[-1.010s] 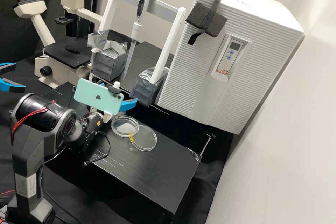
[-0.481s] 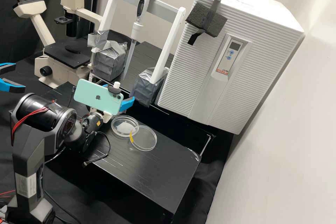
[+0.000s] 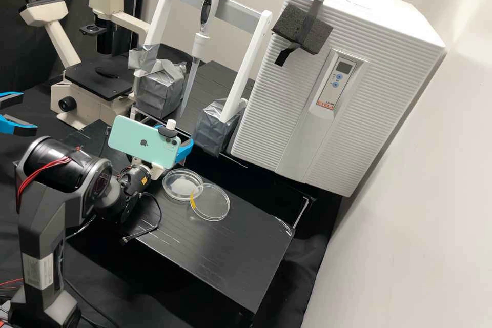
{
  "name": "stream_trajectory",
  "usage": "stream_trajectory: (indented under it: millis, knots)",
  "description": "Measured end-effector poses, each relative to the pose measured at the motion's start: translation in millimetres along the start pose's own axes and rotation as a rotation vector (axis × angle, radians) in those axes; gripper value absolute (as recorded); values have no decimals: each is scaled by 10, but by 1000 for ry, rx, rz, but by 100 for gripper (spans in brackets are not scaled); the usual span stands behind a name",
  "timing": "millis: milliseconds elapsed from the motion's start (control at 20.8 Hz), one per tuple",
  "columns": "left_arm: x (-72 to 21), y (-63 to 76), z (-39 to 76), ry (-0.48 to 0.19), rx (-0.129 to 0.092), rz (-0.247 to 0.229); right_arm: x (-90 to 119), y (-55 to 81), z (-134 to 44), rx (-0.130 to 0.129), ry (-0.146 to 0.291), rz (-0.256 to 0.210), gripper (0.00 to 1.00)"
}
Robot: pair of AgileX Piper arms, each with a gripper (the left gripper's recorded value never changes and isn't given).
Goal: Open the bottle
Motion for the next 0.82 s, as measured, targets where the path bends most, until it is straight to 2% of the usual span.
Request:
stream_trajectory:
  millis: [529, 818]
  knots:
    - [0, 0, 0, 0, 0, 0, 0, 23, 23, 0, -8, 8, 0]
    - [0, 0, 0, 0, 8, 0, 3, 25, 20, 0, -7, 9, 0]
